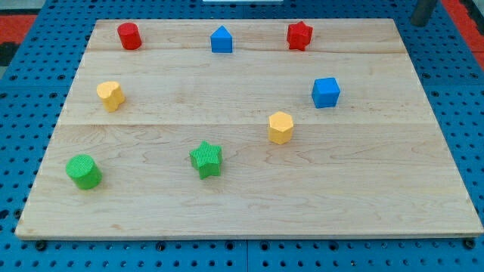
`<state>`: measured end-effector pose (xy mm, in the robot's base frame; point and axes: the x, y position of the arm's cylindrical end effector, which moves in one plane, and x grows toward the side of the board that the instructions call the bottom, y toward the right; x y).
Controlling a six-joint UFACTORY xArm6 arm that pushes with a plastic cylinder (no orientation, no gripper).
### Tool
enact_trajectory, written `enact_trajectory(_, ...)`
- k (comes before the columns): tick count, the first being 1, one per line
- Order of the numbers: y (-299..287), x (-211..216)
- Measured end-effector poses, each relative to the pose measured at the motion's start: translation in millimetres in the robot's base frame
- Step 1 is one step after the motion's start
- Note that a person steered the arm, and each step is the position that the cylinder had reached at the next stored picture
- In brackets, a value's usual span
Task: Move the blue cube closer to the yellow hexagon
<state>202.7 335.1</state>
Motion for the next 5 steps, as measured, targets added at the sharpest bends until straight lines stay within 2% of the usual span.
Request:
enact_trajectory(3, -2, 0)
enact_trajectory(4, 7, 36)
enact_trajectory(5, 6, 107)
